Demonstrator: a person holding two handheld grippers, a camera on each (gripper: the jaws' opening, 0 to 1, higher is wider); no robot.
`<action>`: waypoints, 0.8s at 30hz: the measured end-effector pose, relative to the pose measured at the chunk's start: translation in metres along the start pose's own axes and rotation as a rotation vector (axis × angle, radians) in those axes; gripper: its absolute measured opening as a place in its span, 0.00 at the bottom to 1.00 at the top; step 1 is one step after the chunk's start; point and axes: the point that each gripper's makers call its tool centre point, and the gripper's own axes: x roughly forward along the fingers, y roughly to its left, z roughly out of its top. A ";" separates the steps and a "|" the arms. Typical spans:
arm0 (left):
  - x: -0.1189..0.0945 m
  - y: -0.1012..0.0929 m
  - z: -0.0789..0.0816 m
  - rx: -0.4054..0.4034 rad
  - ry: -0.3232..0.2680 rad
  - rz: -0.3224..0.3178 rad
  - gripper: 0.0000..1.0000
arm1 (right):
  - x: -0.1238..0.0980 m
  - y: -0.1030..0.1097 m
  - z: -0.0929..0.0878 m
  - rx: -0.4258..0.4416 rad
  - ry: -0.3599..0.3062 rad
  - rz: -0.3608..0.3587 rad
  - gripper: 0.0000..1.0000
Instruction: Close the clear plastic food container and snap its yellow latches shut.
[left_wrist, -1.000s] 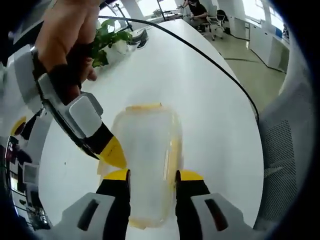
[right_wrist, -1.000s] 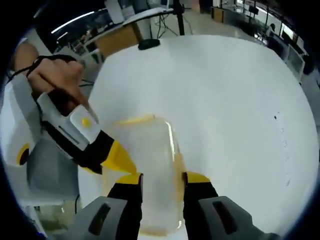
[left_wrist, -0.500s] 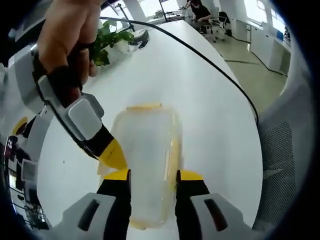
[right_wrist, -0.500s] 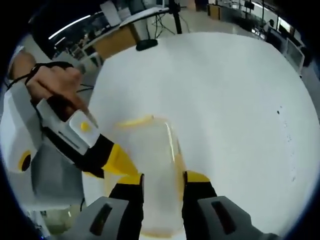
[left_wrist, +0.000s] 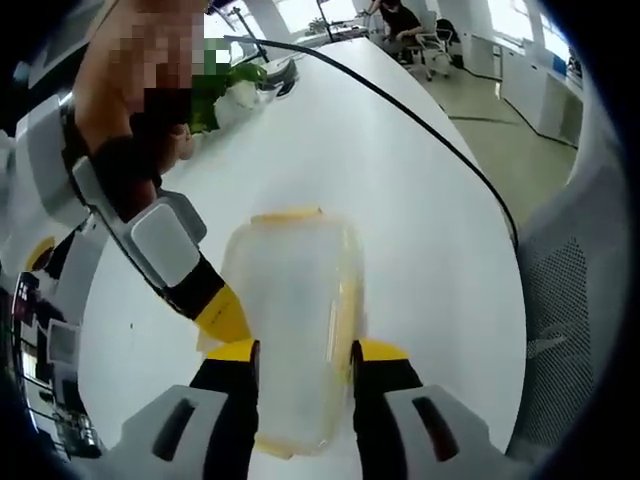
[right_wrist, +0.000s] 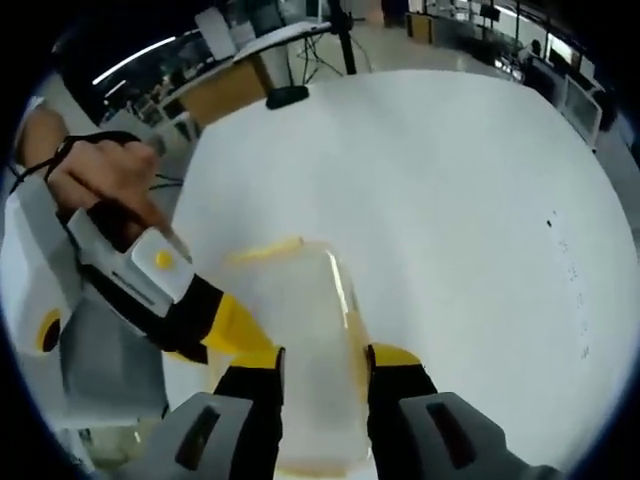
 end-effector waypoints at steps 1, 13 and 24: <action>0.000 0.000 0.000 0.004 0.001 0.000 0.36 | 0.000 0.000 0.001 0.007 -0.007 -0.006 0.31; -0.005 -0.001 0.001 -0.036 -0.007 -0.037 0.37 | -0.004 0.000 -0.004 -0.012 -0.043 -0.053 0.34; -0.011 0.004 -0.005 -0.066 0.007 -0.055 0.45 | -0.012 0.002 -0.015 -0.042 -0.023 -0.082 0.41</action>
